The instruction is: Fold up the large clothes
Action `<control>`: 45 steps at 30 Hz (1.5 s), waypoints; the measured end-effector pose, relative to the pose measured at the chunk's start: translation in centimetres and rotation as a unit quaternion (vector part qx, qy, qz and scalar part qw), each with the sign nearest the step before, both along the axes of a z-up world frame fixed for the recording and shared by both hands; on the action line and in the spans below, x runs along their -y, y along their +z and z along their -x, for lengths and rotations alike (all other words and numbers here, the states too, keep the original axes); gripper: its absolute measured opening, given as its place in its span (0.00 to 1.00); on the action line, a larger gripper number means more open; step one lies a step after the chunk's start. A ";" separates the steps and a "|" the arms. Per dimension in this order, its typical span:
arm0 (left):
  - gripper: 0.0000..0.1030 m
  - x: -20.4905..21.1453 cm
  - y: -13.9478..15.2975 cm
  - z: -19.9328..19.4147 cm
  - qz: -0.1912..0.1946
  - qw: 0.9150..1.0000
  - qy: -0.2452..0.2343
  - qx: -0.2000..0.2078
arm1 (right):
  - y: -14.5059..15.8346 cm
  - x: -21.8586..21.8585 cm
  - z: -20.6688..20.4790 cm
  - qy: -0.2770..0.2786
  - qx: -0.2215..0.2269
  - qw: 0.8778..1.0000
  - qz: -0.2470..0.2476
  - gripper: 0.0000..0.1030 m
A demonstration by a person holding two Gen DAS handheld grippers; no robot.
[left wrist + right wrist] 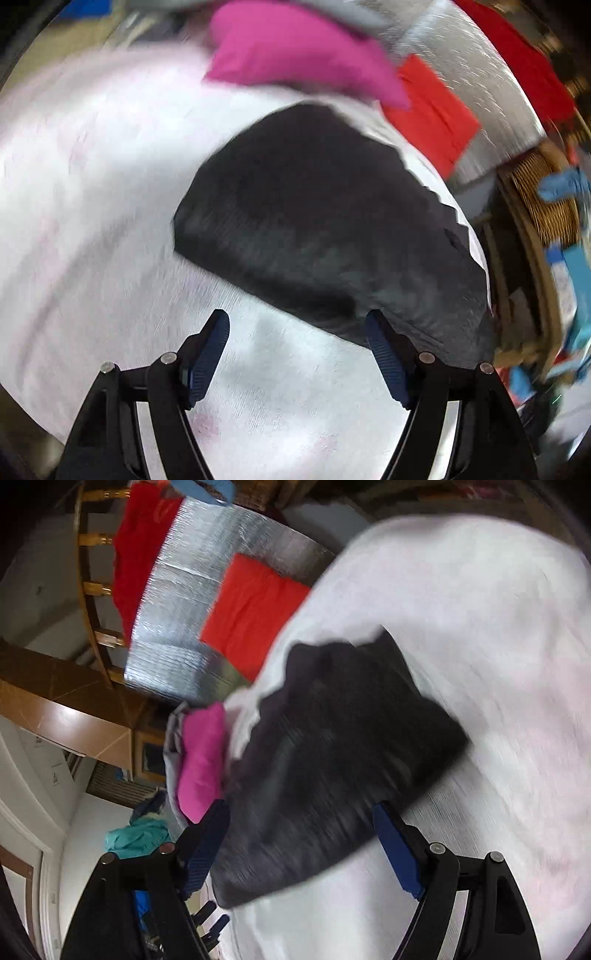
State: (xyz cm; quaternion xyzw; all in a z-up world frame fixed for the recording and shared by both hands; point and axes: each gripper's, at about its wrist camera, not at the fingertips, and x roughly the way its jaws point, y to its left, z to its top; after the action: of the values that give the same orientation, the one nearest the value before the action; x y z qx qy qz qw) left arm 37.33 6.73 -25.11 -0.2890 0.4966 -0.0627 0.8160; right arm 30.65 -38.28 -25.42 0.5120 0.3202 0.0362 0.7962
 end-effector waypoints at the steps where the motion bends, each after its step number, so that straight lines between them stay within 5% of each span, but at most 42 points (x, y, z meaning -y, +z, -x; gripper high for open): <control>1: 0.74 -0.6 -0.6 -0.4 0.013 1.000 0.018 -0.006 | -1.0 0.1 -0.1 -0.004 -0.015 1.000 -0.006 0.80; 5: 0.75 -2.0 -0.5 -1.6 0.019 0.998 0.062 0.012 | -3.0 0.7 -2.3 -0.027 -0.026 0.999 -0.023 0.80; 10: 0.81 -2.9 -3.0 -4.9 0.078 0.992 0.097 -0.022 | -4.4 1.3 -5.1 -0.064 -0.028 0.997 -0.022 0.81; 18: 0.81 -4.1 -4.0 -8.0 0.122 0.985 0.125 0.006 | -3.9 -0.2 -8.6 -0.100 -0.015 0.994 0.038 0.82; 20: 0.79 -4.1 -4.0 -8.5 0.118 0.985 0.127 0.014 | -3.6 -0.6 -8.8 -0.105 -0.018 0.993 0.055 0.79; 24: 0.43 -3.1 -3.5 -9.7 0.100 0.988 0.112 0.031 | -3.2 -0.4 -8.4 -0.109 -0.021 0.991 0.076 0.44; 27: 0.29 -2.2 -2.4 -9.3 0.068 0.991 0.101 0.049 | -1.8 -1.1 -7.8 -0.100 -0.008 0.989 0.113 0.35; 37: 0.24 -2.4 -0.3 -5.9 0.027 0.997 0.060 0.051 | -0.2 -2.1 -1.5 -0.048 -0.019 0.987 0.154 0.33; 45: 0.27 -4.6 -0.5 2.0 0.009 0.999 0.018 0.044 | -2.1 -3.3 6.0 -0.019 -0.038 0.989 0.139 0.33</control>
State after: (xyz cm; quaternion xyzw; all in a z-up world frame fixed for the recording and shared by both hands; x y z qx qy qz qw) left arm 35.29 11.33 -25.64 -0.3017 0.4548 -0.0651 0.8354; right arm 24.70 -34.99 -27.48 0.4030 0.3423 -0.0430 0.8477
